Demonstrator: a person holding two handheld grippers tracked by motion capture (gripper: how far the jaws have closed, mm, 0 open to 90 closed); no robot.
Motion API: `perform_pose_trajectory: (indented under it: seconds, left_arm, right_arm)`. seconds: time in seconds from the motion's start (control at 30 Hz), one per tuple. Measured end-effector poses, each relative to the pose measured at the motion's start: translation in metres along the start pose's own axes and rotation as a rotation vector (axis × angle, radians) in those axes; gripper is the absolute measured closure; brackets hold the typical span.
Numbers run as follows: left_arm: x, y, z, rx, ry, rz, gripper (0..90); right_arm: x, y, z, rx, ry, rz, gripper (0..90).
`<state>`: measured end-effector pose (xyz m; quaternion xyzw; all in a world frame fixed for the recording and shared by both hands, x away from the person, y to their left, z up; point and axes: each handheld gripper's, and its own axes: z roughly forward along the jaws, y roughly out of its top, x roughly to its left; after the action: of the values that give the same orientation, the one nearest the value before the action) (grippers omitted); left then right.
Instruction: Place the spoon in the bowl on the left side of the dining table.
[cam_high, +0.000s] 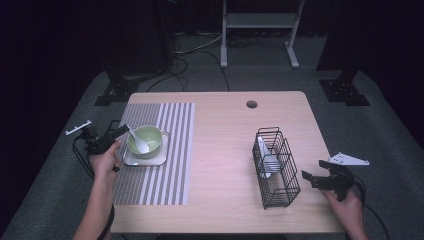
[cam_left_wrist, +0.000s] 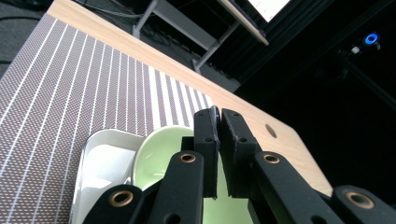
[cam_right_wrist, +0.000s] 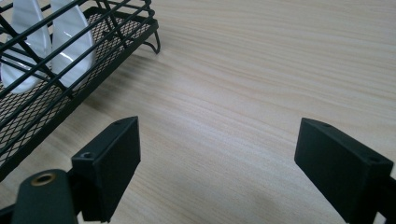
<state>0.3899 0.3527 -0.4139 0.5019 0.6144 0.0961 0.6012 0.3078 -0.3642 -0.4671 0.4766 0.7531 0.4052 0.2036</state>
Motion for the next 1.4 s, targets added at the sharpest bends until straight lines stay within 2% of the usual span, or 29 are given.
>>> perform_pose_trajectory:
  seconds: [0.3,0.6,0.83,1.17,1.3,1.4]
  left_arm:
    - [0.009,-0.001,-0.004,-0.01,-0.007,-0.033,85.0]
    - [0.016,-0.003,-0.006,0.025,0.046,-0.016,80.6]
    - [0.025,-0.007,-0.01,0.033,0.067,-0.043,78.7]
    - [0.031,-0.009,-0.017,0.049,0.102,-0.03,74.1]
    - [0.034,-0.01,-0.023,0.044,0.108,-0.041,71.7]
    - [0.033,-0.011,-0.027,0.043,0.108,-0.031,71.1]
  right_arm:
    - [0.001,0.001,0.001,0.002,0.003,-0.004,13.3]
    - [0.001,0.002,0.001,0.001,0.003,-0.006,13.3]
    - [0.002,0.003,0.001,0.001,0.005,-0.01,13.3]
    - [0.002,0.003,0.001,0.001,0.006,-0.011,13.3]
    - [0.003,0.003,0.0,-0.001,0.008,-0.015,13.3]
    - [0.003,0.003,0.001,0.0,0.007,-0.015,13.3]
